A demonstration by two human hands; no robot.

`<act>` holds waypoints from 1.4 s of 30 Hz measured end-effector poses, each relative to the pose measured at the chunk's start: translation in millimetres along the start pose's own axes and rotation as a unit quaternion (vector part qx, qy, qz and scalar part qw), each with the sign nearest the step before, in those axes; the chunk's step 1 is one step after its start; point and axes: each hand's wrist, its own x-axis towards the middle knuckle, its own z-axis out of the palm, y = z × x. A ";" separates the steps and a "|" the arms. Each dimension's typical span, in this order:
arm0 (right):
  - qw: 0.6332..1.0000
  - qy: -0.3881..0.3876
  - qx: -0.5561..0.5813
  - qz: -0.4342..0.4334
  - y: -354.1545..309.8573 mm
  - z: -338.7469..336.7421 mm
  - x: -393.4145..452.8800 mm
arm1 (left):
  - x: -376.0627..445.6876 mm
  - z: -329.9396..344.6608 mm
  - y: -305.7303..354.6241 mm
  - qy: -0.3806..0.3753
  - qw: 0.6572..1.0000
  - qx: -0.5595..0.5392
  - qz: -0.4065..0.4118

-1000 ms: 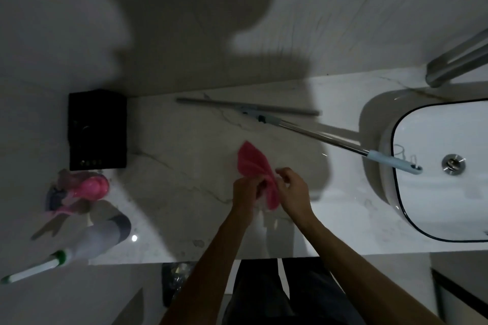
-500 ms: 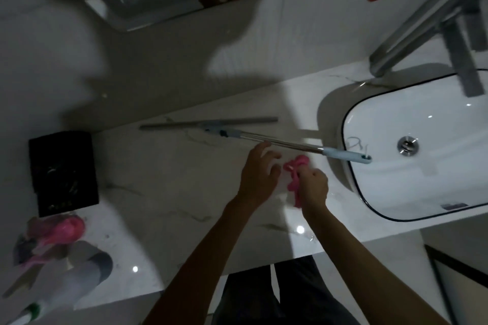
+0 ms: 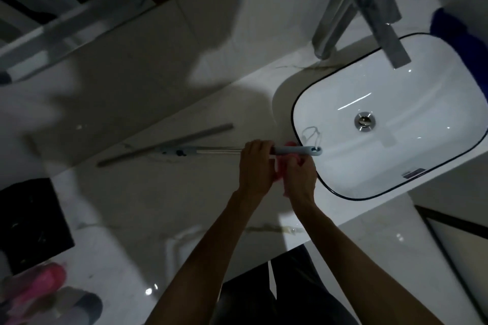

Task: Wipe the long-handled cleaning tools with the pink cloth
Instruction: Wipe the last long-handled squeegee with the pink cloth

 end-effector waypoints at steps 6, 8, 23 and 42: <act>0.991 -0.029 -0.065 -0.112 -4.0 -7.3 -13.8 | 3.6 -12.4 -2.6 0.033 0.999 0.003 -0.011; 0.983 -0.038 -0.074 -0.161 -17.4 -7.9 -18.5 | 2.6 -23.7 -3.4 0.054 0.998 -0.009 0.002; 0.916 -0.101 0.058 -0.384 -161.7 11.5 -145.7 | -69.4 -233.7 51.4 0.279 0.940 -0.188 0.064; 0.788 -0.335 0.024 -0.517 -190.9 69.3 -305.1 | -188.6 -364.1 26.6 0.461 0.847 -0.263 0.029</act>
